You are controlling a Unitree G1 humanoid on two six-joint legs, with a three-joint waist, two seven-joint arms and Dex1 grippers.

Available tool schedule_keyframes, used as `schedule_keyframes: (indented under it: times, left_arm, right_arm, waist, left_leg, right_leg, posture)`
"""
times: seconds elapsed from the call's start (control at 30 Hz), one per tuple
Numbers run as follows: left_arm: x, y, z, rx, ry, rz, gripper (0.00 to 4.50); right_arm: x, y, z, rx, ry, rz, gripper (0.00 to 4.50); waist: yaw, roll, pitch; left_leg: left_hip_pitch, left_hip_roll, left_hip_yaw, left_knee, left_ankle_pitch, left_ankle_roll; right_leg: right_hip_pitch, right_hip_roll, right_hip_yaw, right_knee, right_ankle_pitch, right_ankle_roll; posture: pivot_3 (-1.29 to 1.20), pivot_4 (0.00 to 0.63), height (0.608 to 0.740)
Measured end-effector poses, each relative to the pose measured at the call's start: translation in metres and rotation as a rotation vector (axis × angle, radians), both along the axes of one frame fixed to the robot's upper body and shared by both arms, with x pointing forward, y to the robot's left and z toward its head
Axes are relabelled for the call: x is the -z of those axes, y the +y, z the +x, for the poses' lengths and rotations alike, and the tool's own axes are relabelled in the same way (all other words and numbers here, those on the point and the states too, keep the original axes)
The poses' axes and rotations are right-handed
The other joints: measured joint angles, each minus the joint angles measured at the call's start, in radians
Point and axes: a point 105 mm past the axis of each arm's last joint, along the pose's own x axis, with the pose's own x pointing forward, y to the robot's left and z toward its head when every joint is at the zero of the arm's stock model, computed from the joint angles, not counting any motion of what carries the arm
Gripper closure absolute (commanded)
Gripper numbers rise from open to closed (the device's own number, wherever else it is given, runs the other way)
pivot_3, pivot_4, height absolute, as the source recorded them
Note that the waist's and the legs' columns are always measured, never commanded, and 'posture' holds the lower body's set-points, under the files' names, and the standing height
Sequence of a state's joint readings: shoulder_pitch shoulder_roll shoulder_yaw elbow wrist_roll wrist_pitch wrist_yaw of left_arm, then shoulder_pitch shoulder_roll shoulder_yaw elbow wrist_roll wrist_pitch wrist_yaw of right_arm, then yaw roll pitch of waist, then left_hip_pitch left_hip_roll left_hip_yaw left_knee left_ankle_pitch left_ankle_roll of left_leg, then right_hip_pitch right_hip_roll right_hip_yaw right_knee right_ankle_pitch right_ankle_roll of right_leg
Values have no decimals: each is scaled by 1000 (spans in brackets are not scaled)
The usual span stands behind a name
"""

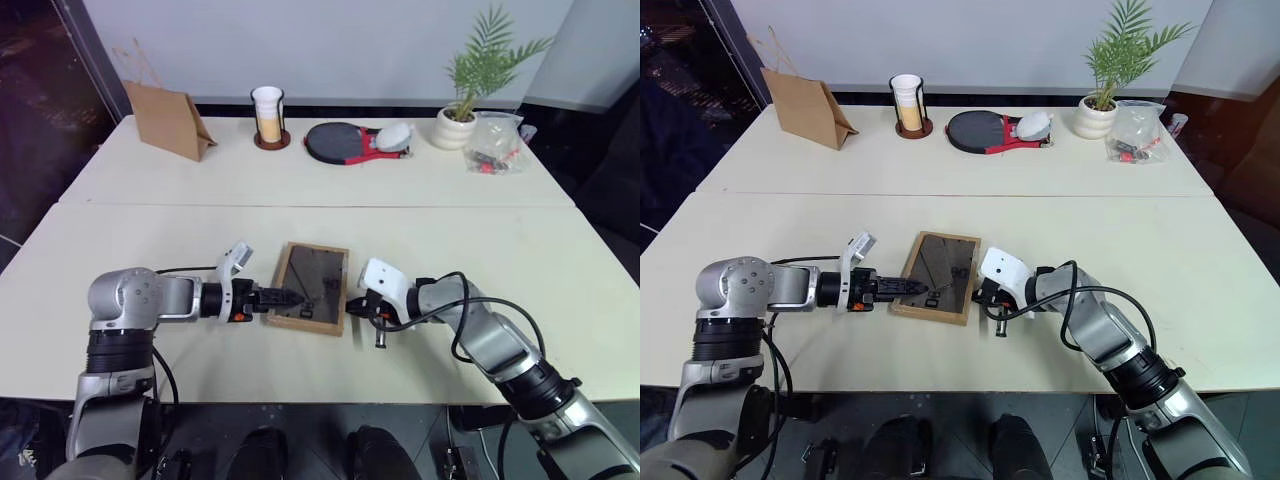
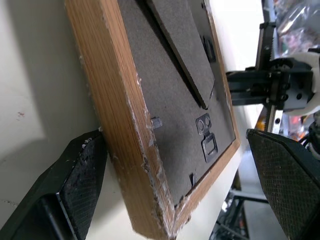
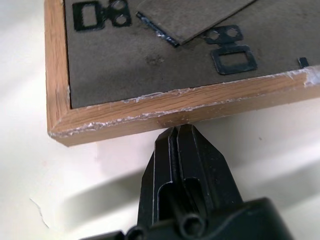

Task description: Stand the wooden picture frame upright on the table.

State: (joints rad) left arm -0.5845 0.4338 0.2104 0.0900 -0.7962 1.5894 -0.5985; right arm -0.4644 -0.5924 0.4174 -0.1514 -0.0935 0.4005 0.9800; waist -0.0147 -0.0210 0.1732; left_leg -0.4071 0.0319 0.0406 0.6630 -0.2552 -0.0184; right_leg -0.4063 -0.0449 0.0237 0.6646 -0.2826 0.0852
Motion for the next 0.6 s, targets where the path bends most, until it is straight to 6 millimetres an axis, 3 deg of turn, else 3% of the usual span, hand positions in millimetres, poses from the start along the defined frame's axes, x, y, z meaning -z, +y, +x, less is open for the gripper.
schedule_keyframes:
  times: [0.03, 0.13, 0.27, 0.33, 0.5, 0.6]
  left_arm:
    - [0, 0, 0, -4, 3, -8, 38]
    - [2, 0, 2, -19, 11, -26, 856]
    - [11, 4, 1, -67, 62, -83, 2798]
    - [4, 2, 1, -61, 48, -140, 3415]
    - [4, -1, 1, -97, 66, -222, 3469]
    - [-2, -5, 1, -102, 61, -308, 3469]
  right_arm:
    - [0, 1, 0, -4, 0, 2, 4500]
    - [-2, 3, 0, -14, -5, 2, 4500]
    - [0, -2, 1, -4, 6, -13, 4500]
    - [-1, -3, 1, -2, 9, -18, 4500]
    - [-3, -9, 3, 9, -2, -31, 4500]
    - [-15, -20, 7, 35, -45, -35, 4500]
  waist:
    - [0, 0, 0]
    - [2, 0, 0]
    - [1, 0, 0]
    - [3, 0, 0]
    - [1, 0, 0]
    - [2, -1, 0]
  left_leg:
    - [0, 0, 0, 0, 0, 0]
    - [0, 0, -1, 0, 0, 0]
    - [-1, 0, -1, 0, 0, 0]
    - [-1, 0, -2, 0, 0, 0]
    - [-1, -1, -2, 0, 0, 0]
    - [-2, 0, -3, 0, 0, 0]
  right_leg:
    - [0, 0, 0, 0, 0, 0]
    - [1, 0, 0, 0, 0, 0]
    - [-1, -1, -1, 0, 0, 0]
    - [0, -1, -2, 0, 0, 0]
    - [0, -1, -2, -1, 0, 0]
    - [-1, -1, -2, -1, 0, 0]
  posture:
    - [0, 150, 740]
    - [0, 150, 740]
    - [0, 150, 740]
    - [0, 150, 740]
    - [0, 150, 740]
    - [0, 150, 740]
